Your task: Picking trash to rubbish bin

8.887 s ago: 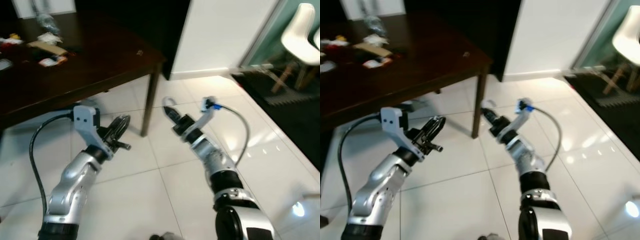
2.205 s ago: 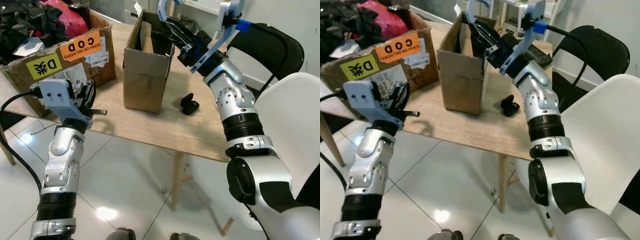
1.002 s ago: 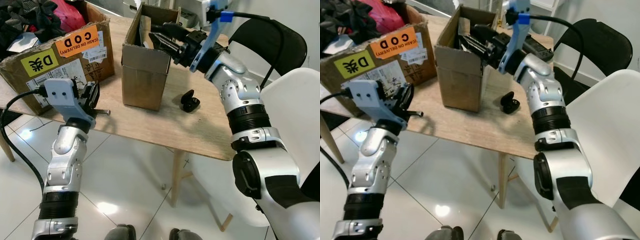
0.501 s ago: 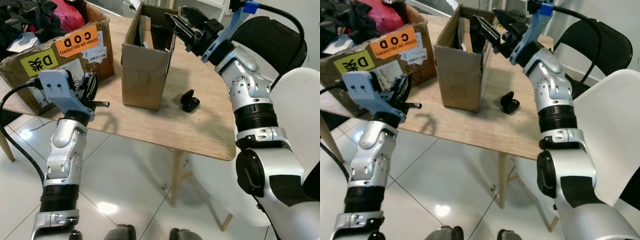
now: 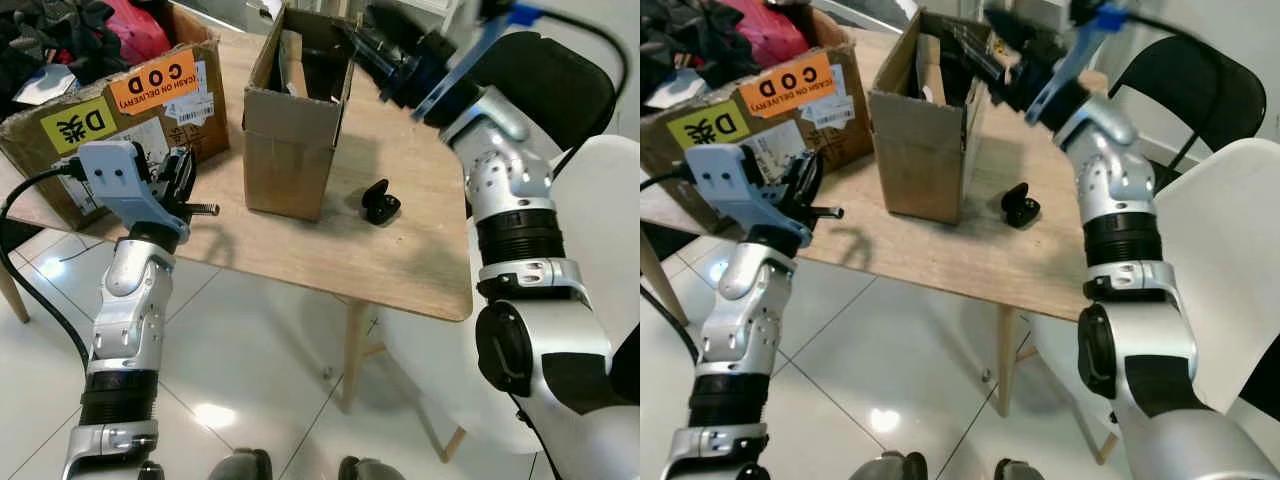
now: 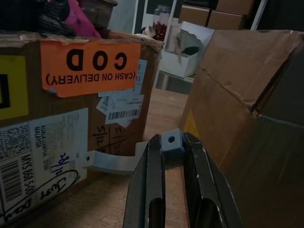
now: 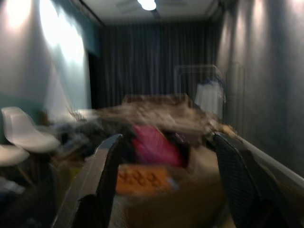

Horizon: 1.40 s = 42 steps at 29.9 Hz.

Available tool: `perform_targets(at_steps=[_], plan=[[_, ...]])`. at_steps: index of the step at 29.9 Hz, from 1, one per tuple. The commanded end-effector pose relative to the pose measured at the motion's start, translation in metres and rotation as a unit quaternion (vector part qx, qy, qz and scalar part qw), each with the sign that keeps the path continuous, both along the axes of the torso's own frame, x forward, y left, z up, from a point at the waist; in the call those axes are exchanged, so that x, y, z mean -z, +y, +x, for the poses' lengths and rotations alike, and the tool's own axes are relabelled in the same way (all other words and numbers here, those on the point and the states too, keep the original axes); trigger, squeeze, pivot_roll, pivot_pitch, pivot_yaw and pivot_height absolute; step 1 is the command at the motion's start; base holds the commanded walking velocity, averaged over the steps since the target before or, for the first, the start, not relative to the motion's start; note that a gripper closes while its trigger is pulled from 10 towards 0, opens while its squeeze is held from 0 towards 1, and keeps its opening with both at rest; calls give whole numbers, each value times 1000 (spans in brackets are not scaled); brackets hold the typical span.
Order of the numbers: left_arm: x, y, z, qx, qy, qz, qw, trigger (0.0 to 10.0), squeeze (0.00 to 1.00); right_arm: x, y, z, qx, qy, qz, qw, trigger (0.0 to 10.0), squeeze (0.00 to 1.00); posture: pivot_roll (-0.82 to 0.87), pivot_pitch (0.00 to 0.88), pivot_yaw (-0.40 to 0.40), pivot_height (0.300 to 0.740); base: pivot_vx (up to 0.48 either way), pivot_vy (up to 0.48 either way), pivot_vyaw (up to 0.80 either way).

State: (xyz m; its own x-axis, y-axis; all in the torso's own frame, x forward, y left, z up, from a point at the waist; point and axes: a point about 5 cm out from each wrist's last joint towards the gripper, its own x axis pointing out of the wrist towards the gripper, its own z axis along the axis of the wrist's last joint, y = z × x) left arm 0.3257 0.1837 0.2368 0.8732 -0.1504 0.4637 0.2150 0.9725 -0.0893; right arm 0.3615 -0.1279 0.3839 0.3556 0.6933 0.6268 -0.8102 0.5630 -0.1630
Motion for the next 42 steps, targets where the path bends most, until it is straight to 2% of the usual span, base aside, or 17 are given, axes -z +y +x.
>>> perform_targets(at_steps=[1,12,15,19,23,27,28,30,32,34,36,37,38,39,40,42], plan=[[6,0,-1,-1,6,-1,1000,10000,0,-2,-4,-9,-44,-16,23,999,10000,0,10,173,-21,740,0,0,0],[3,-2,-1,9,1,-7,1000,10000,0,1,-19,-26,-104,-32,79,991,10000,0,8,174,-17,740,0,0,0],[-7,3,-3,29,-18,-43,998,10000,0,8,-30,-36,-128,-33,108,985,10000,0,11,173,-16,740,0,0,0],[-13,7,-5,42,-29,-64,997,10000,0,13,-32,-41,-139,-34,103,984,10000,0,13,170,-15,740,0,0,0],[-27,19,-11,91,-59,-114,988,10000,0,33,-32,-55,-160,-31,64,984,10000,0,13,170,-11,740,0,0,0],[-36,25,-19,155,-81,-155,972,10000,0,42,-35,-60,-161,-19,57,985,10000,0,13,168,-9,740,0,0,0],[-39,24,-22,182,-89,-168,965,10000,0,44,-36,-62,-162,-18,56,985,10000,0,13,165,-7,740,0,0,0],[-46,20,-33,248,-109,-182,945,10000,0,48,-39,-67,-166,-16,50,985,10000,0,13,163,-6,740,0,0,0],[-54,17,-45,313,-129,-193,921,10000,0,54,-39,-70,-162,-10,36,986,10000,0,14,159,-3,740,0,0,0],[-58,16,-53,350,-142,-203,903,10000,0,59,-39,-70,-155,-4,27,988,10000,0,14,159,-3,740,0,0,0],[-64,19,-56,369,-157,-229,887,10000,0,63,-37,-71,-150,2,15,989,10000,0,13,157,-2,740,0,0,0],[-68,23,-58,382,-166,-256,872,10000,0,66,-35,-71,-141,6,0,990,10000,0,16,156,4,740,0,0,0],[-71,26,-60,400,-172,-281,855,10000,0,70,-29,-73,-128,5,-43,991,10000,0,15,155,5,740,0,0,0],[-71,26,-60,400,-172,-281,855,10000,0,70,-29,-73,-128,5,-43,991,10000,0,15,155,5,740,0,0,0],[-72,26,-60,409,-170,-286,849,10000,0,70,-25,-76,-127,1,-60,990,10000,0,15,154,6,740,0,0,0],[-69,23,-59,419,-155,-276,851,10000,0,68,-24,-77,-119,-6,-75,990,10000,0,17,152,8,740,0,0,0]])
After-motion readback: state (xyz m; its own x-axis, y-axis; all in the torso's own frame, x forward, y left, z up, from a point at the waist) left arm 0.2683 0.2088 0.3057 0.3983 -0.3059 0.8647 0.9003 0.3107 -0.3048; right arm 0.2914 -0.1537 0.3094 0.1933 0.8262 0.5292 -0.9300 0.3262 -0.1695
